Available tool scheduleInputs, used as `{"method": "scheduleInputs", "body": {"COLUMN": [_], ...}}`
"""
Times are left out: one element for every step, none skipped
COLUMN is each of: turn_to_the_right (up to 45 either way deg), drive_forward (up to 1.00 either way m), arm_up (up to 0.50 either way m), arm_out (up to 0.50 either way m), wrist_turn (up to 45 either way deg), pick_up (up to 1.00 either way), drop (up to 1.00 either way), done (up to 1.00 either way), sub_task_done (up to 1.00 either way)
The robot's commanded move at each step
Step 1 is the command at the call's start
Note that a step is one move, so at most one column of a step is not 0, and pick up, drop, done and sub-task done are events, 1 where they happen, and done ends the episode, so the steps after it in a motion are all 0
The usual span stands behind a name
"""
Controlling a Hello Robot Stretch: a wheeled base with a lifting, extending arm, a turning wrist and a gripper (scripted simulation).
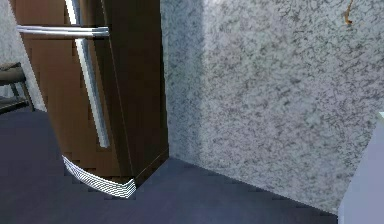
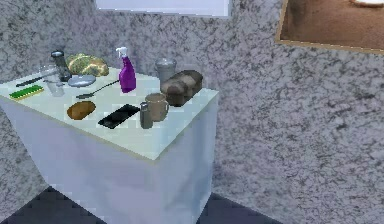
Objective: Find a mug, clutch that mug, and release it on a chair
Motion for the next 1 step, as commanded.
{"method": "scheduleInputs", "body": {"turn_to_the_right": [0.0], "drive_forward": [0.0], "arm_up": [0.38], "arm_out": [0.0], "wrist_turn": [0.0], "pick_up": [0.0], "drop": [0.0], "done": [0.0], "sub_task_done": [0.0]}}
